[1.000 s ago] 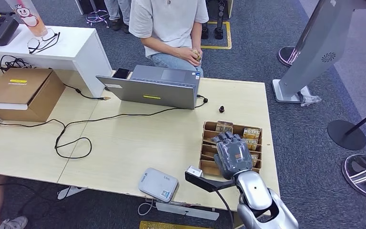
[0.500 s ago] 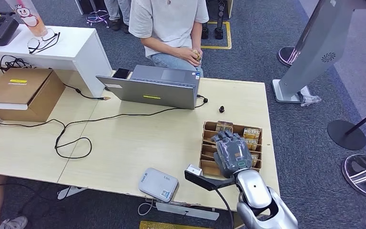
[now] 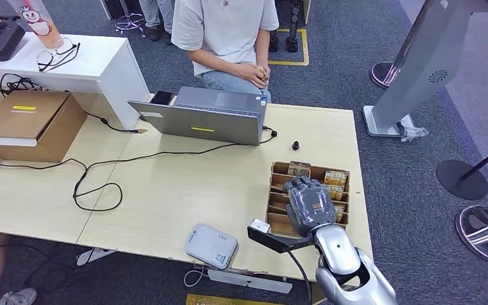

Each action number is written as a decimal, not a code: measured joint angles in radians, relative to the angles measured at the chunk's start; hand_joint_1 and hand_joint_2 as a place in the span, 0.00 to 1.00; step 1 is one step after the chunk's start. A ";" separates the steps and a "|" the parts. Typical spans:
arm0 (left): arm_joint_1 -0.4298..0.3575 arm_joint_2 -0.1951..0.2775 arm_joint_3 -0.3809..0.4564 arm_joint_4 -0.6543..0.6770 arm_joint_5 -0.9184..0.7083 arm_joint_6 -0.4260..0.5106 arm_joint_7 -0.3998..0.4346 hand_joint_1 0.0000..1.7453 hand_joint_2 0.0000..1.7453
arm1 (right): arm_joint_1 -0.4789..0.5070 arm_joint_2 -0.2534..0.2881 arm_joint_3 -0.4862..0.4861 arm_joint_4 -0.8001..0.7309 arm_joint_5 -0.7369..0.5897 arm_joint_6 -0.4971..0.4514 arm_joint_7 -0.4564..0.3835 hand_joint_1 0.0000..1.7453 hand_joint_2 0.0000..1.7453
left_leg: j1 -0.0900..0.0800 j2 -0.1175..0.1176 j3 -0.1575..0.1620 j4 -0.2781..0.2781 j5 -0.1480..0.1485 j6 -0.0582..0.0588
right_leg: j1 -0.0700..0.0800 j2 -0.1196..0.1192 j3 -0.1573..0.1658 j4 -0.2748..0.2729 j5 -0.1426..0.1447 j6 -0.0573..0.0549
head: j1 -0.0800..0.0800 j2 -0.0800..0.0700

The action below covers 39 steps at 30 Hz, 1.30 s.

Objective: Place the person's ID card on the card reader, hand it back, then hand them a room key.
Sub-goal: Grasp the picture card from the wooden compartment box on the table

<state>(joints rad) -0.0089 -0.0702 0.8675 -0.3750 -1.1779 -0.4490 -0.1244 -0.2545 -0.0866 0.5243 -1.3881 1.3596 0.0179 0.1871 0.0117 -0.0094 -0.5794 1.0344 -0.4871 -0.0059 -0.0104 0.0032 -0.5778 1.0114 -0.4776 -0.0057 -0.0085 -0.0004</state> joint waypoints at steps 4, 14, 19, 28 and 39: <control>0.000 0.000 0.000 0.000 0.001 0.000 0.000 0.00 0.00 | -0.001 0.000 0.000 0.008 0.000 0.000 0.000 0.54 1.00 | 0.000 0.000 0.000 0.000 0.000 0.000 | 0.000 0.000 0.000 0.000 0.000 0.000 | 0.000 0.000; -0.001 0.000 0.000 0.000 0.001 0.002 0.006 0.00 0.00 | -0.002 0.000 -0.003 0.013 -0.006 -0.001 0.001 0.82 1.00 | 0.000 0.000 0.000 0.000 0.000 0.000 | 0.000 0.000 0.000 0.000 0.000 0.000 | 0.000 0.000; -0.006 0.000 0.000 0.000 0.001 0.003 0.008 0.00 0.00 | -0.006 0.000 -0.007 0.014 -0.010 -0.004 0.001 0.92 1.00 | 0.000 0.000 0.000 0.000 0.000 0.000 | 0.000 0.000 0.000 0.000 0.000 0.000 | 0.000 0.000; -0.012 0.000 0.000 0.000 0.001 0.006 0.009 0.00 0.00 | -0.006 0.000 -0.011 0.014 -0.011 -0.029 -0.001 1.00 1.00 | 0.000 0.000 0.000 0.000 0.000 0.000 | 0.000 0.000 0.000 0.000 0.000 0.000 | 0.000 0.000; -0.013 0.000 -0.001 0.000 0.003 0.007 0.009 0.00 0.00 | 0.001 0.000 -0.021 0.014 -0.011 -0.069 -0.019 1.00 1.00 | 0.000 0.000 0.000 0.000 0.000 0.000 | 0.000 0.000 0.000 0.000 0.000 0.000 | 0.000 0.000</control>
<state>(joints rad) -0.0214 -0.0702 0.8667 -0.3746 -1.1751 -0.4421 -0.1156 -0.2535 -0.0864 0.5034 -1.3745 1.3489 -0.0510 0.1683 0.0118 -0.0094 -0.5792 1.0344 -0.4871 -0.0058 -0.0104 0.0033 -0.5778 1.0114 -0.4776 -0.0057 -0.0085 -0.0004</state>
